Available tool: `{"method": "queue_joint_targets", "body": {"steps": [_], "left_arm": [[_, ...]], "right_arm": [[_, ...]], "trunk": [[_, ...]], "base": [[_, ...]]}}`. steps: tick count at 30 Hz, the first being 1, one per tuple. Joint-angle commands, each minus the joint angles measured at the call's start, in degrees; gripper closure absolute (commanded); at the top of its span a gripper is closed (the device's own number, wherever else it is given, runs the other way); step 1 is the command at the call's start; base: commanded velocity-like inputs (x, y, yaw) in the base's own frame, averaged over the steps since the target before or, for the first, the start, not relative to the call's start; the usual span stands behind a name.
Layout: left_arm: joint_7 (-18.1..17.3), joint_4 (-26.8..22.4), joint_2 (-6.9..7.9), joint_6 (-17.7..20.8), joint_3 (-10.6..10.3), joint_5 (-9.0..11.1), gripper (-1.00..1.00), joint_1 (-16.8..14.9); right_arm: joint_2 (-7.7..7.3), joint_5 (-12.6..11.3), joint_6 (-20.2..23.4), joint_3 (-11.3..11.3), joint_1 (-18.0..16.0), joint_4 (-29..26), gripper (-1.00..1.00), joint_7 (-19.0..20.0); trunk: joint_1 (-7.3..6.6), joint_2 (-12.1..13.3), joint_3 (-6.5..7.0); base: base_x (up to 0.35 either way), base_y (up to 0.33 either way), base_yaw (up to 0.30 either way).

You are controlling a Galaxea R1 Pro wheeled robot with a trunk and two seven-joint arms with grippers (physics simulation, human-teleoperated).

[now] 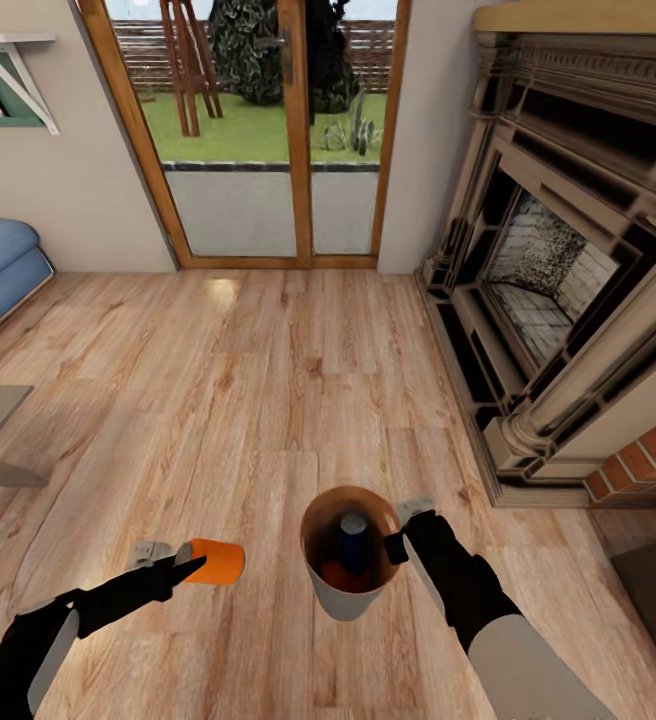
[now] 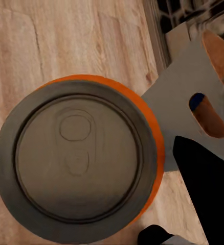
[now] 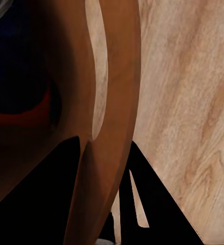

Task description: Put the three can of soda from the living room inside the tash can in the kitchen.

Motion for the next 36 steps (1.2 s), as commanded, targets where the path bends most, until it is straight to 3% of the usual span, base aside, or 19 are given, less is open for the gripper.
{"method": "queue_joint_targets", "body": {"steps": [1, 5, 8, 20, 23, 28, 32, 36], "left_arm": [[-0.3, 0.0, -0.01, 0.0, 0.0, 0.0, 1.0, 0.0], [-1.4, -0.3, 0.02, 0.8, 0.0, 0.0, 1.0, 0.0], [-4.8, -1.0, -0.02, 3.0, 0.0, 0.0, 1.0, 0.0], [-10.8, -3.0, -0.03, 4.5, 0.0, 0.1, 1.0, 0.0], [-13.2, -3.1, -0.03, 6.5, -0.1, 0.1, 1.0, 0.0], [-14.8, -3.9, -0.03, 7.6, 0.1, 0.1, 1.0, 0.0], [-15.2, -4.8, -0.03, 8.0, 0.1, 0.1, 1.0, 0.0], [-15.3, -5.0, -0.03, 8.1, 0.1, 0.1, 1.0, 0.0]], "right_arm": [[0.02, -0.7, -0.8, 0.0, -0.1, 0.6, 1.0, 0.0], [0.02, -0.7, -3.8, 0.0, -1.4, 4.7, 1.0, 0.0], [0.02, -0.7, -4.6, 0.0, -2.0, 6.6, 1.0, 0.0], [0.02, -0.7, -5.0, 0.0, -2.3, 7.3, 1.0, 0.0], [0.02, -0.7, -5.0, 0.0, -2.3, 7.3, 1.0, 0.0], [0.02, -0.7, -5.9, 0.0, -2.3, 7.7, 1.0, 0.0], [0.02, -0.5, -11.2, 0.0, -2.5, 11.9, 1.0, 0.0], [0.02, -0.5, -12.7, 0.0, -3.2, 14.4, 1.0, 0.0]], "trunk": [[0.0, 0.0, 0.01], [0.0, 0.0, 0.01], [0.0, 0.0, 0.01], [0.0, 0.0, 0.01], [0.0, 0.0, 0.01], [0.0, 0.0, 0.01], [0.0, 0.0, 0.01], [0.0, 0.0, 0.01]], "base": [[0.0, 0.0, 0.0], [0.0, 0.0, 0.0], [0.0, 0.0, 0.0], [0.0, 0.0, 0.0], [0.0, 0.0, 0.0], [0.0, 0.0, 0.0], [0.0, 0.0, 0.0], [0.0, 0.0, 0.0]]}}
